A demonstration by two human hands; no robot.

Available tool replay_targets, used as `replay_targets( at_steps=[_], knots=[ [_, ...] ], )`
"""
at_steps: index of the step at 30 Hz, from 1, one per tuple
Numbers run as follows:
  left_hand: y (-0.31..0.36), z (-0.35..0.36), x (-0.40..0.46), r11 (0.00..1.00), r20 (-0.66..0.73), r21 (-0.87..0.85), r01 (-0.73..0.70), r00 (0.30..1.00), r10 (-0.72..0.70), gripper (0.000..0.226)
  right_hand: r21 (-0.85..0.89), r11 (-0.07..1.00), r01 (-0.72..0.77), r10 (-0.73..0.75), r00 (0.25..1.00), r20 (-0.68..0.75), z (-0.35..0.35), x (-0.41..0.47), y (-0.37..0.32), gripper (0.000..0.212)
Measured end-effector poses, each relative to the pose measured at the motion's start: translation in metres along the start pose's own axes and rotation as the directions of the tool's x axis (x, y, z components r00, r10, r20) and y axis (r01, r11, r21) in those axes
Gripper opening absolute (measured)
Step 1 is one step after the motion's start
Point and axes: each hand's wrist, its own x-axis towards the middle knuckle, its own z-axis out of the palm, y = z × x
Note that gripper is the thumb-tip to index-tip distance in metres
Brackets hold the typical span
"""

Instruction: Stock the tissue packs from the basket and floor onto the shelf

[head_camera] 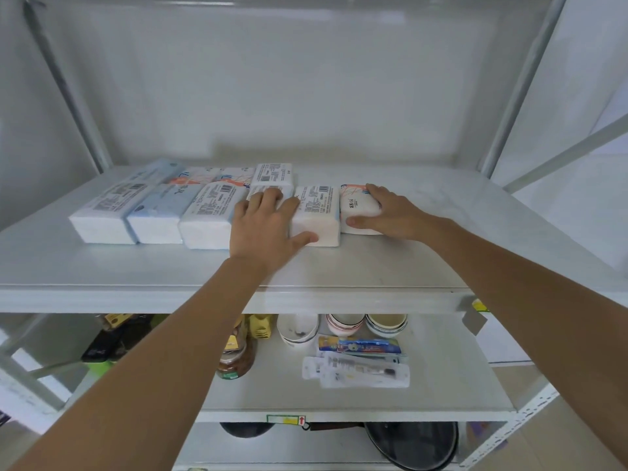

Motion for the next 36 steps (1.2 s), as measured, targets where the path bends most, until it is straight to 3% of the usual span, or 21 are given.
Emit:
replay_targets(
  at_steps=[12,17,23,30,36],
  knots=[
    [0.004,-0.003,0.001,0.999,0.043,0.039,0.009,0.999,-0.01,0.075,-0.018,1.0,0.001,-0.001,1.0,0.008,0.004,-0.01,-0.015,0.098],
    [-0.003,-0.007,0.004,0.997,0.128,0.063,-0.032,0.992,0.024,0.069,-0.01,1.0,-0.008,0.008,1.0,0.015,0.004,-0.02,-0.02,0.092],
    [-0.014,-0.018,0.006,0.992,0.221,0.055,-0.118,0.97,0.103,0.072,-0.014,0.999,-0.029,0.029,0.999,0.018,0.005,-0.032,-0.029,0.107],
    [-0.059,-0.035,-0.011,0.983,0.224,0.091,-0.161,0.965,0.137,0.081,-0.214,0.976,-0.038,0.039,0.999,-0.002,-0.002,-0.046,-0.058,0.102],
    [-0.099,-0.057,-0.044,0.98,0.167,-0.018,-0.199,0.966,0.199,0.08,-0.401,0.916,0.021,-0.094,0.982,-0.164,0.027,-0.071,-0.07,0.108]
  ],
)
